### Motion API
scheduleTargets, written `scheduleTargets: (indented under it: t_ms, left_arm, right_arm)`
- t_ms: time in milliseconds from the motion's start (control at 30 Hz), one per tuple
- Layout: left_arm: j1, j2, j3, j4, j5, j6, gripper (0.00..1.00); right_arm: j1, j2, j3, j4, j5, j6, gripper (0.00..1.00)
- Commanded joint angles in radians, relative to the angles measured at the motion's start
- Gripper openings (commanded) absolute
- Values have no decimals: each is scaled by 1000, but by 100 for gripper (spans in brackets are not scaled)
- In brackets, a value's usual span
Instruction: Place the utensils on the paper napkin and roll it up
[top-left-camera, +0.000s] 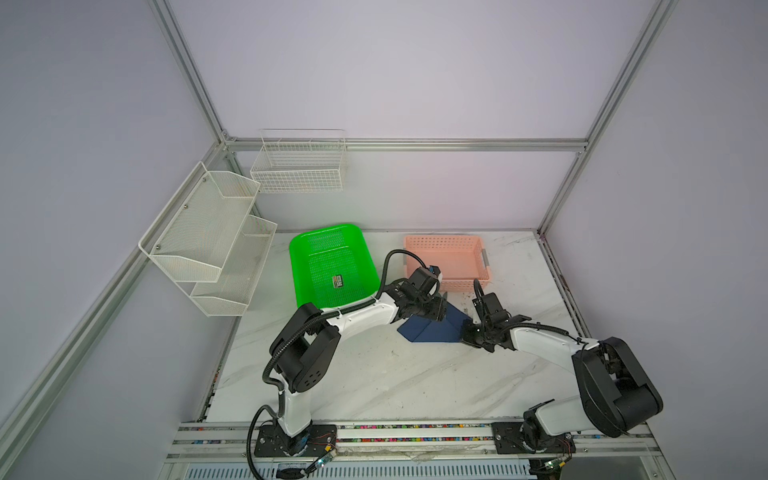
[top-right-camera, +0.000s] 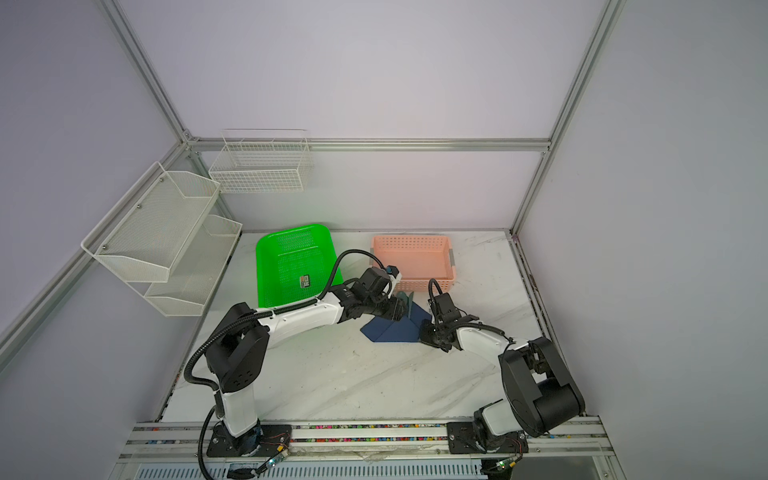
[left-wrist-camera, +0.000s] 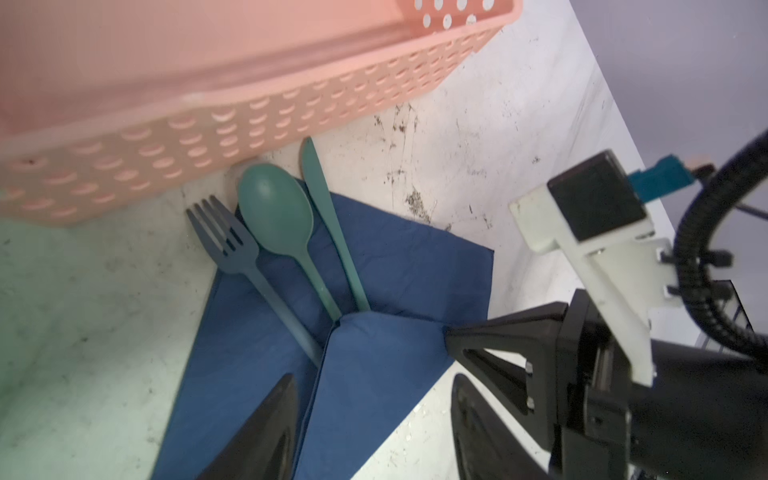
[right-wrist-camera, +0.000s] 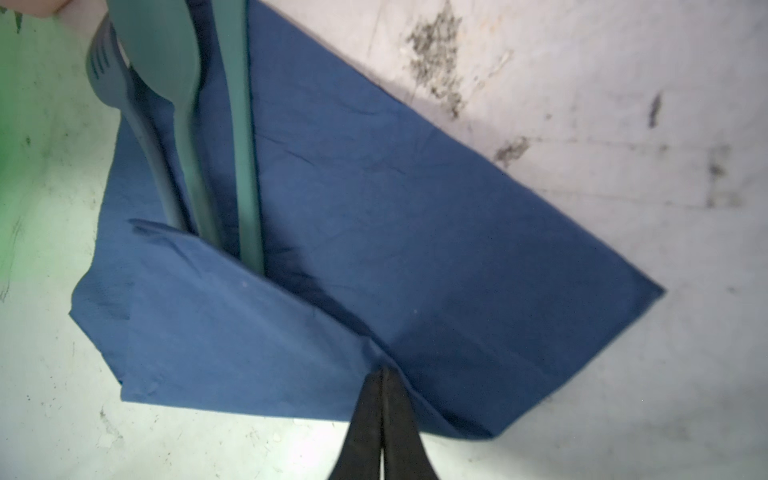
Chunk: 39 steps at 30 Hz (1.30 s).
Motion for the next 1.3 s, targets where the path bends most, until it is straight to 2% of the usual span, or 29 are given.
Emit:
scheduleTargets:
  t_ms: [0, 233, 667, 867, 1267]
  left_arm:
    - [3, 61, 122, -112, -47, -19, 59]
    - [-12, 133, 226, -224, -103, -32, 60]
    - [-25, 207, 323, -258, -121, -86, 64]
    - [-37, 272, 406, -327, -179, -98, 64]
    - [-47, 348, 496, -387, -204, -130, 64]
  right_arm:
    - [-6, -26, -10, -38, 14, -6, 7]
    - [-5, -38, -15, -31, 11, -2, 7]
    - [-4, -38, -37, 2, -5, 12, 7]
    - [-3, -50, -38, 2, -11, 11, 7]
    - [-5, -56, -59, 18, -15, 9, 7]
